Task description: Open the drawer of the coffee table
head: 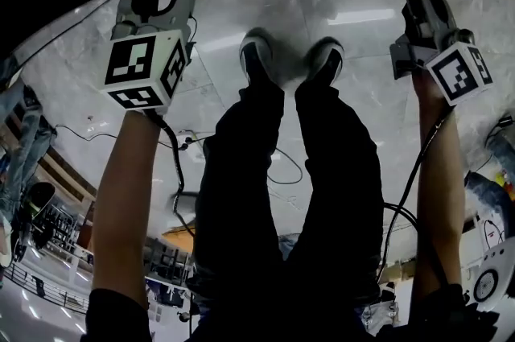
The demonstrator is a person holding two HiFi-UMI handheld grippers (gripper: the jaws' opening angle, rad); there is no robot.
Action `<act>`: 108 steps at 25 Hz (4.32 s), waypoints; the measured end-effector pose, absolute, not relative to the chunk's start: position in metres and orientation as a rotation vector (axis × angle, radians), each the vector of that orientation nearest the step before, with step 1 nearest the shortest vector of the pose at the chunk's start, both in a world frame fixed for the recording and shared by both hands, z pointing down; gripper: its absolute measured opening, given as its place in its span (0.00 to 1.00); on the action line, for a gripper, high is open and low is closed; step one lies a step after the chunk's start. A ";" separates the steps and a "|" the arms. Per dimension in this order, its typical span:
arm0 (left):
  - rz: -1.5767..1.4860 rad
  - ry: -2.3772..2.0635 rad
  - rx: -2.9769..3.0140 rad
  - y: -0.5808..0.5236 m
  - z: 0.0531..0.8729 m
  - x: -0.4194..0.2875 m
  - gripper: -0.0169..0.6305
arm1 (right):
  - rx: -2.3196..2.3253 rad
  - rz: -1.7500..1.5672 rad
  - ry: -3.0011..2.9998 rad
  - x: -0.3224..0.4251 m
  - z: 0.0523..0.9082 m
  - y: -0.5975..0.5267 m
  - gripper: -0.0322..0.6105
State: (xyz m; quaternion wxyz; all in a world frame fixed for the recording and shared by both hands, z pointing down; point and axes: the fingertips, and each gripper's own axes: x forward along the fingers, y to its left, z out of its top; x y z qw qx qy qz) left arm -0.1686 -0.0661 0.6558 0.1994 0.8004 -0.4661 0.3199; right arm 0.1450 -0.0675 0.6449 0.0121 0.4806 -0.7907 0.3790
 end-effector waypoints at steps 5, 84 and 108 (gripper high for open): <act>0.895 -1.304 2.304 -0.085 0.670 -0.167 0.34 | 1.457 1.180 -2.503 0.141 0.677 -0.074 0.27; 1.076 -1.133 1.953 0.022 0.694 -0.144 0.35 | 1.124 0.782 -2.234 0.185 0.669 -0.033 0.66; 1.164 -0.976 1.868 0.106 0.731 -0.128 0.35 | 0.983 0.853 -2.058 0.197 0.712 0.049 0.66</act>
